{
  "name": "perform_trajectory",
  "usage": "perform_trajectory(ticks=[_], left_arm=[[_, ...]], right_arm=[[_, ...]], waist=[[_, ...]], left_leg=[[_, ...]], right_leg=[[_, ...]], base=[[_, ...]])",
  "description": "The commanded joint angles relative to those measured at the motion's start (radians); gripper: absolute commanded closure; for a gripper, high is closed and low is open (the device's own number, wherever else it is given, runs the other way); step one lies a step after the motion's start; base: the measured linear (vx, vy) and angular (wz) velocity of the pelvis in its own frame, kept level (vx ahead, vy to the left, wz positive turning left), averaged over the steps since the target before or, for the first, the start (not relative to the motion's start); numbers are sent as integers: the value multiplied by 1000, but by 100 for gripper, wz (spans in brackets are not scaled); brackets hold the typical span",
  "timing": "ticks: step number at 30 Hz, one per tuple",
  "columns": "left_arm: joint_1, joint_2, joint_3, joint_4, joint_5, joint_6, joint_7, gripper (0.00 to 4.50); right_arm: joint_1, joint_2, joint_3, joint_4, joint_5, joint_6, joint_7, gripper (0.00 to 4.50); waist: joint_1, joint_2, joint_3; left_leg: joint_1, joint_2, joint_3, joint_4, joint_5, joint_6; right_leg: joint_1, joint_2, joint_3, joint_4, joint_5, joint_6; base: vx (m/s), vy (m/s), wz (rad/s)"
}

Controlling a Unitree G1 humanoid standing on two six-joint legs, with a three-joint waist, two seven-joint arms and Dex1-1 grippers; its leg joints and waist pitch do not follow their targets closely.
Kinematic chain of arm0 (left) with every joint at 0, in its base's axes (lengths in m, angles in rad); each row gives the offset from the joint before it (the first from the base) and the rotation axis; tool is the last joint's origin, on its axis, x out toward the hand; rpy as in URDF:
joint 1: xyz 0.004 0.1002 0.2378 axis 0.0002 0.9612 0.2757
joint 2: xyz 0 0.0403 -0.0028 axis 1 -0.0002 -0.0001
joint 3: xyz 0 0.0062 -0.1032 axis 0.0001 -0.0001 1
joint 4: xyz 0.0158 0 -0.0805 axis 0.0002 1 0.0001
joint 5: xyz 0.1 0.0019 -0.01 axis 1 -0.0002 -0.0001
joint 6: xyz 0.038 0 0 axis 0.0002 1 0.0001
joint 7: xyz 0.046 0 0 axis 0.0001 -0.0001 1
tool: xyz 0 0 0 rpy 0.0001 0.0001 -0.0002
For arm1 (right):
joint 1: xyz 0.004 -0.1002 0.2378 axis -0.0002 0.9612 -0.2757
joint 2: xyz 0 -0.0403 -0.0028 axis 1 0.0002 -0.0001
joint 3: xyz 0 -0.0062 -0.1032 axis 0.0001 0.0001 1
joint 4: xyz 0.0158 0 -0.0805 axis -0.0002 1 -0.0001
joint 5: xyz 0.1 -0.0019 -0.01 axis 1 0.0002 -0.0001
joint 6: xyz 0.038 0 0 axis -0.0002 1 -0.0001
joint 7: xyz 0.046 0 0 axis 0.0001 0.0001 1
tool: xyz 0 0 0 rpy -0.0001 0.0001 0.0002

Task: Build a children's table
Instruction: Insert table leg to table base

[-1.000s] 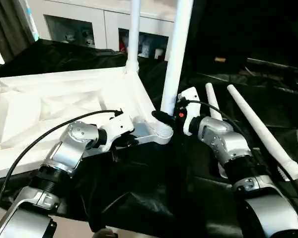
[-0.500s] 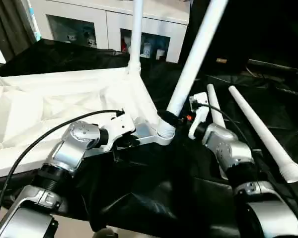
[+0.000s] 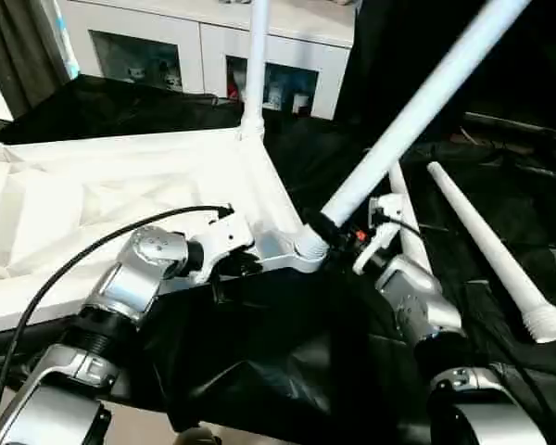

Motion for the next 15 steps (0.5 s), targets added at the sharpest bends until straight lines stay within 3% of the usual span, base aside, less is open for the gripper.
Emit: perform_trajectory(ticks=[1, 8, 13, 15], left_arm=[[3, -10, -22, 35, 0, -10, 5, 450], [-2, -12, -24, 46, 3, -17, 10, 450], [-3, -10, -29, 47, 0, -26, -5, 450], [2, -4, -33, 36, -12, -36, -35, 450]], right_arm=[[47, -17, 28, 51, -69, -17, -19, 259], [50, -17, 64, 44, -119, -92, -23, 259], [26, -24, 95, 74, -144, -81, -3, 259], [-9, -29, 107, 101, -145, -26, 33, 259]], waist=[[-6, 12, -44], [-8, 14, -40], [-10, 13, -38], [-12, 11, -38]], left_leg=[[18, 60, -17, -82, -182, 6], [19, 61, -19, -89, -229, 0], [18, 61, -19, -90, -241, 3], [18, 62, -20, -91, -251, 1]], right_leg=[[25, -85, 38, -82, -24, -229], [20, -85, 41, -90, -92, -218], [18, -85, 42, -92, -106, -217], [19, -86, 42, -94, -127, -214]], base=[[0, 0, 0], [0, 0, 0], [0, 0, 0], [0, 0, 0]])
